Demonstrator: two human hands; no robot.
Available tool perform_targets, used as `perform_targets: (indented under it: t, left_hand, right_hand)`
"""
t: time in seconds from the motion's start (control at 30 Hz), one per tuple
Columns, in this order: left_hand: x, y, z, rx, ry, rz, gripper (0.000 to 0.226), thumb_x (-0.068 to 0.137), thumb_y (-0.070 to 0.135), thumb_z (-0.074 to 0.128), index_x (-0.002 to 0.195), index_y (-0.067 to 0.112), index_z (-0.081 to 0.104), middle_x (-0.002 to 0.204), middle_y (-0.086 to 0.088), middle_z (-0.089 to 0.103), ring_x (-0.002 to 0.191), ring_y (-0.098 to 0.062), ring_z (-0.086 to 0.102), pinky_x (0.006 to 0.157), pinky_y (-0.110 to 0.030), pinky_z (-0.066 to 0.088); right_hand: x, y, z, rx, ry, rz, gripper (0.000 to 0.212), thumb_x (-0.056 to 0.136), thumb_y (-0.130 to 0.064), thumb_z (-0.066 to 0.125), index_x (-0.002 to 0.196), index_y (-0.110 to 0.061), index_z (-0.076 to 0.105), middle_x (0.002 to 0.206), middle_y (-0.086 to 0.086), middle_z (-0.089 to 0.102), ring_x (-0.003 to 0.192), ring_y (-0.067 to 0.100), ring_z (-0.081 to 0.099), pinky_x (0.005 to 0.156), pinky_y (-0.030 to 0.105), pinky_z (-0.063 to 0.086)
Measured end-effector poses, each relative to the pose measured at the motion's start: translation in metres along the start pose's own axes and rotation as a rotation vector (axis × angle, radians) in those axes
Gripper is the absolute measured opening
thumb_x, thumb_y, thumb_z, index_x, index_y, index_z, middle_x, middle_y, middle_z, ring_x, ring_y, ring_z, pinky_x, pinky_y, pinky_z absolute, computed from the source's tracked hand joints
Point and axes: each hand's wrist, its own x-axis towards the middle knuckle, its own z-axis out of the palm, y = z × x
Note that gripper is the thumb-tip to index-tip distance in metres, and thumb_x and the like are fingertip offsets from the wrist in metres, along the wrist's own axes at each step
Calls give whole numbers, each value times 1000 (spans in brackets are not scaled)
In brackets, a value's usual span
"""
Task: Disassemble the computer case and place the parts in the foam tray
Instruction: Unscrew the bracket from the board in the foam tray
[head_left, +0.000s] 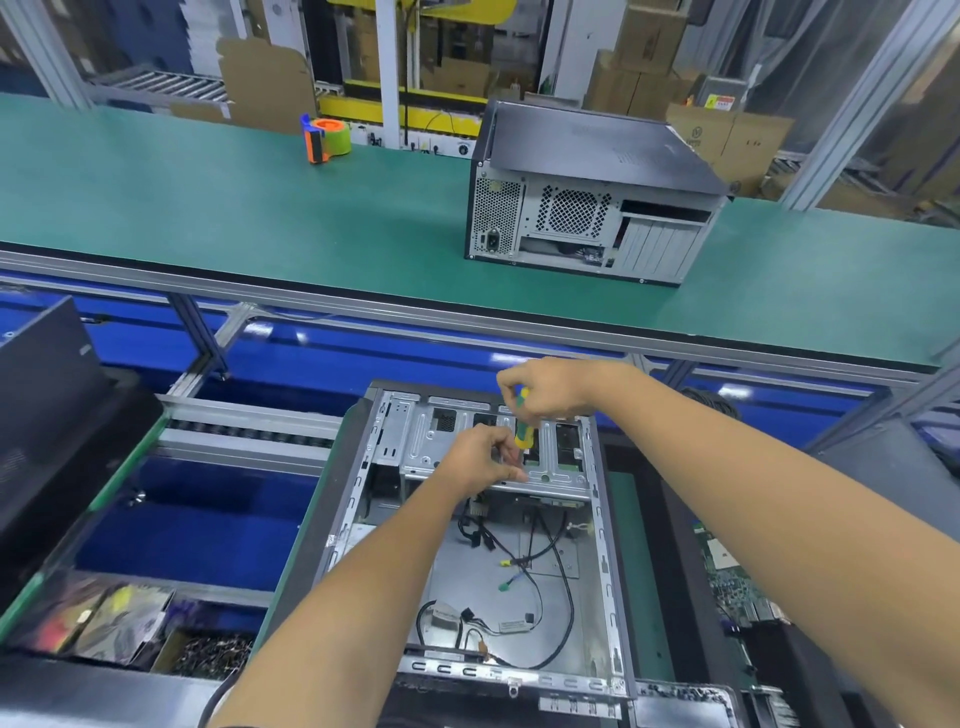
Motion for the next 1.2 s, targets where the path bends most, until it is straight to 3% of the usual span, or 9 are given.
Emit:
perform_targets:
  t: [0.07,0.2,0.37,0.5,0.63,0.73,0.87,1.03,1.2]
  left_hand:
    - [0,-1,0,-15,-6,-4,34,70,18,95,74,25,62,91,-6,75,90,-23,71,90,-45,56]
    - [0,-1,0,-21,-12,-8,32,69,20,95,78,23,65,91,-2,75,91,-21,71,91,-44,56]
    - [1,-1,1,-21,-8,-12,33,69,19,95,77,24,63,92,-2,75,92,-22,70,91,-45,56]
    - [1,-4,2,-29,-8,-28,31,69,19,95,82,18,67,91,-1,74,93,-22,70,92,-46,56]
    - [2,-4,2,-31,-9,-24,31,69,18,95,85,15,69,90,-1,75,91,-22,70,91,-46,56]
    - [2,-4,1,-30,-5,-16,30,69,17,95,86,16,70,91,-1,75,90,-21,71,90,-46,56]
    - [2,-5,2,-33,-4,-22,31,69,18,95,88,13,70,92,-2,75,91,-22,71,90,-47,55]
    - [3,-5,2,-38,-7,-20,30,70,16,95,86,14,70,91,-2,75,92,-22,71,92,-47,56]
    - [2,-4,2,-43,-12,-32,31,70,18,95,89,14,70,92,-1,74,91,-20,71,92,-45,57]
  right_hand:
    - [-1,1,1,46,-24,-2,13,84,-4,56,90,-15,55,78,1,57,59,15,45,47,23,36]
    - [4,8,7,-208,100,104,25,102,-41,40,83,-26,43,82,-3,53,76,23,49,59,35,30]
    - [1,11,8,-82,36,-37,17,86,-12,57,96,-25,53,97,1,49,74,24,50,59,34,35]
    - [2,12,13,-300,165,14,18,98,-42,51,100,-25,47,85,-2,53,77,26,54,57,35,33]
    - [4,16,10,-256,124,-17,6,94,-25,50,100,-27,50,89,-2,54,74,23,49,57,33,31]
    - [1,15,10,-252,95,-41,25,89,-26,63,111,-27,51,96,-3,47,75,22,52,55,32,32]
    - [1,13,9,-419,131,-8,18,104,-39,37,106,-24,46,80,-5,50,75,23,50,58,35,31]
    - [-2,14,8,-307,89,-61,31,88,-24,62,115,-32,50,96,-3,50,81,23,55,56,31,31]
    - [3,20,9,-402,160,9,17,103,-37,37,108,-25,48,79,-3,51,69,18,46,57,35,32]
